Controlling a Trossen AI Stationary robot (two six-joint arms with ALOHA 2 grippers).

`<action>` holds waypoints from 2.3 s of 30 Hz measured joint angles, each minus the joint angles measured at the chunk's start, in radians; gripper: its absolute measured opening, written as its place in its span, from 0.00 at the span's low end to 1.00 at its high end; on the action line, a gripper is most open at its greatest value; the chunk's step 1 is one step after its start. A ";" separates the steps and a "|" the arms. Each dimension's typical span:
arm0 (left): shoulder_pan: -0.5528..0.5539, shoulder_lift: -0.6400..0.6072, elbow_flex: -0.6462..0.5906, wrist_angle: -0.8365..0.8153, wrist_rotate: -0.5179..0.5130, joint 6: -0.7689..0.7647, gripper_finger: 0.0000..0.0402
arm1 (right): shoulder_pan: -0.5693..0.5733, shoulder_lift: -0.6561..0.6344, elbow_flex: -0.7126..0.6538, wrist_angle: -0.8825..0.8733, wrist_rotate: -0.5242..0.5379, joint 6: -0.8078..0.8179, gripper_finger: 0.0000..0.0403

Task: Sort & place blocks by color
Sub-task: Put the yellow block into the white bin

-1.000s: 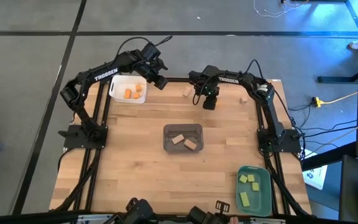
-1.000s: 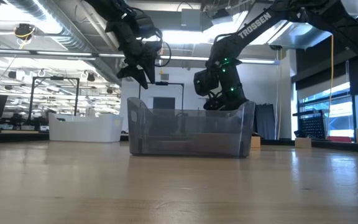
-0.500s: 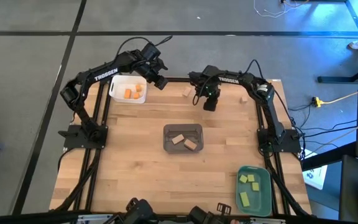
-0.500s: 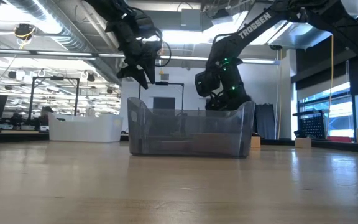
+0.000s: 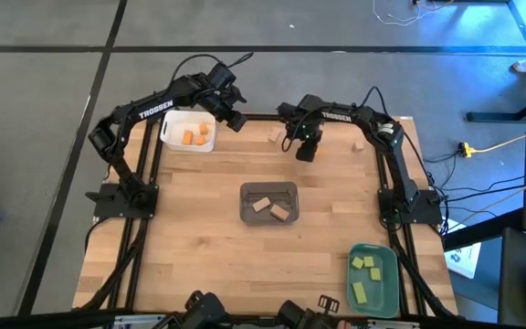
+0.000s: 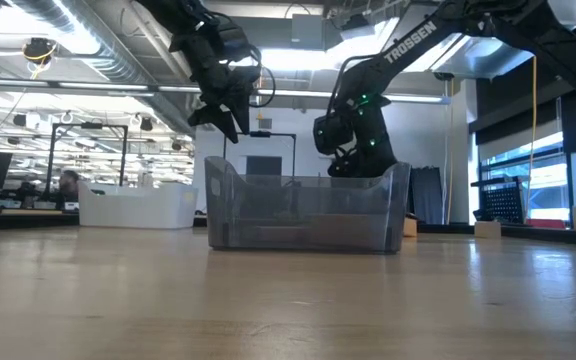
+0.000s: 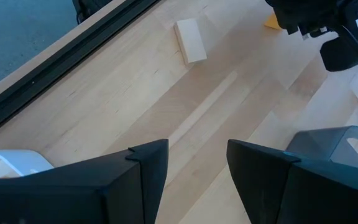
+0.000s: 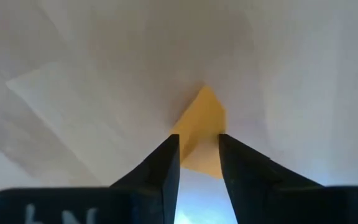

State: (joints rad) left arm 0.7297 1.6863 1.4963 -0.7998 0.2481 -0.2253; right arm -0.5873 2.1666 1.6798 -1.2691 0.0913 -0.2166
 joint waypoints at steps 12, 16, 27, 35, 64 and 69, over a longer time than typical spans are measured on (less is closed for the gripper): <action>0.000 0.000 0.000 0.000 0.000 0.000 0.39 | -0.005 0.000 0.000 0.001 0.036 0.000 0.29; 0.000 0.000 0.000 0.000 0.000 0.000 0.39 | -0.005 0.000 0.000 0.010 0.044 -0.003 0.29; 0.000 0.000 0.000 0.000 0.000 0.000 0.39 | -0.005 0.000 0.000 0.016 0.083 -0.072 0.26; 0.000 0.000 0.000 0.000 0.000 0.000 0.39 | -0.005 0.000 0.000 0.040 0.041 -0.076 0.27; 0.000 0.000 0.000 0.000 0.000 0.000 0.39 | -0.042 0.000 0.000 0.023 0.031 -0.111 0.47; 0.000 0.000 0.000 0.000 0.000 0.000 0.39 | -0.045 0.000 0.000 0.023 0.005 -0.128 0.47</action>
State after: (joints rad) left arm 0.7300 1.6863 1.4963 -0.7998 0.2481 -0.2249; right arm -0.6323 2.1670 1.6794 -1.2466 0.0959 -0.3443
